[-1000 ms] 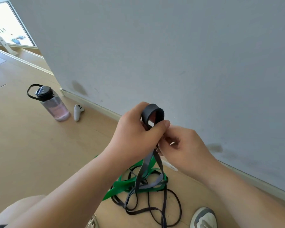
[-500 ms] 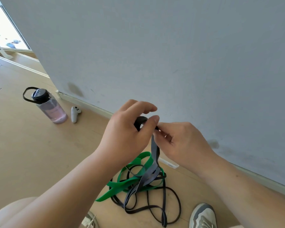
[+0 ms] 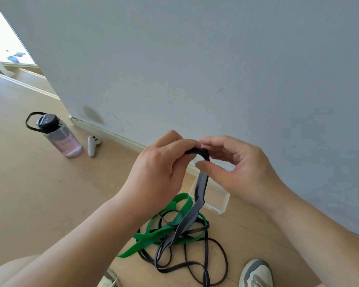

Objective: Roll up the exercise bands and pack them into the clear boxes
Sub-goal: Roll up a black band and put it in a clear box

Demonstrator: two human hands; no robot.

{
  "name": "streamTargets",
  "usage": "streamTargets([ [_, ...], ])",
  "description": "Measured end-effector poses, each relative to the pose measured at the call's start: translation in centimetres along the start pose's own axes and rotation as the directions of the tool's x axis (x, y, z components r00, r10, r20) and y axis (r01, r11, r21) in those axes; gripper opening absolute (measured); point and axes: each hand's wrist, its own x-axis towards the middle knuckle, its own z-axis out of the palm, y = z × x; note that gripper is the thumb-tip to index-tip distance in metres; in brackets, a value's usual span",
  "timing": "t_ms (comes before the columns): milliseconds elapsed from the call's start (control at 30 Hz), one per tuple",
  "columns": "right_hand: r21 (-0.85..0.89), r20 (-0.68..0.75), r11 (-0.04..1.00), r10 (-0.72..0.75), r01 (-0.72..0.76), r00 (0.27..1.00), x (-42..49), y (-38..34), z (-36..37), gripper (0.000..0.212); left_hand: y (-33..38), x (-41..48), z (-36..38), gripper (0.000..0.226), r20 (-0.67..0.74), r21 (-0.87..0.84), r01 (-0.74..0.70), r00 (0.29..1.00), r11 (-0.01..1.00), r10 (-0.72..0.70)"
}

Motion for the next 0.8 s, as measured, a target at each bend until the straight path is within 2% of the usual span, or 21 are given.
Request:
streamTargets([
  [100,0.112,-0.069,0.993,0.038,-0.030,0.997,0.4,-0.4,0.0,0.017,0.1,0.0,0.5,0.021,-0.054,-0.061,0.027,0.998,0.998,-0.030],
  [200,0.083,-0.093,0.995,0.062,-0.055,0.994,0.8,-0.1,-0.3,0.014,0.1,0.2,0.8,0.026,-0.045,-0.199,0.135,0.988,0.970,-0.147],
  [333,0.081,-0.112,0.995,0.072,-0.063,0.991,0.8,0.1,-0.4,0.014,0.0,0.5,0.9,0.027,0.020,-0.151,0.099,0.995,0.983,-0.097],
  [433,0.119,-0.069,0.990,0.091,-0.082,0.993,0.8,0.0,-0.2,0.015,-0.1,0.5,1.2,0.021,-0.029,-0.130,0.079,0.996,0.988,-0.083],
  [567,0.274,-0.020,0.954,0.131,-0.121,0.991,0.8,-0.8,0.0,0.017,-0.2,0.7,1.6,0.011,-0.116,-0.085,0.102,0.987,0.991,-0.111],
  [800,0.408,-0.155,0.903,0.218,-0.139,0.963,1.0,-1.4,1.1,0.005,-0.5,0.4,2.3,0.005,-0.195,-0.093,0.038,0.979,0.995,-0.055],
])
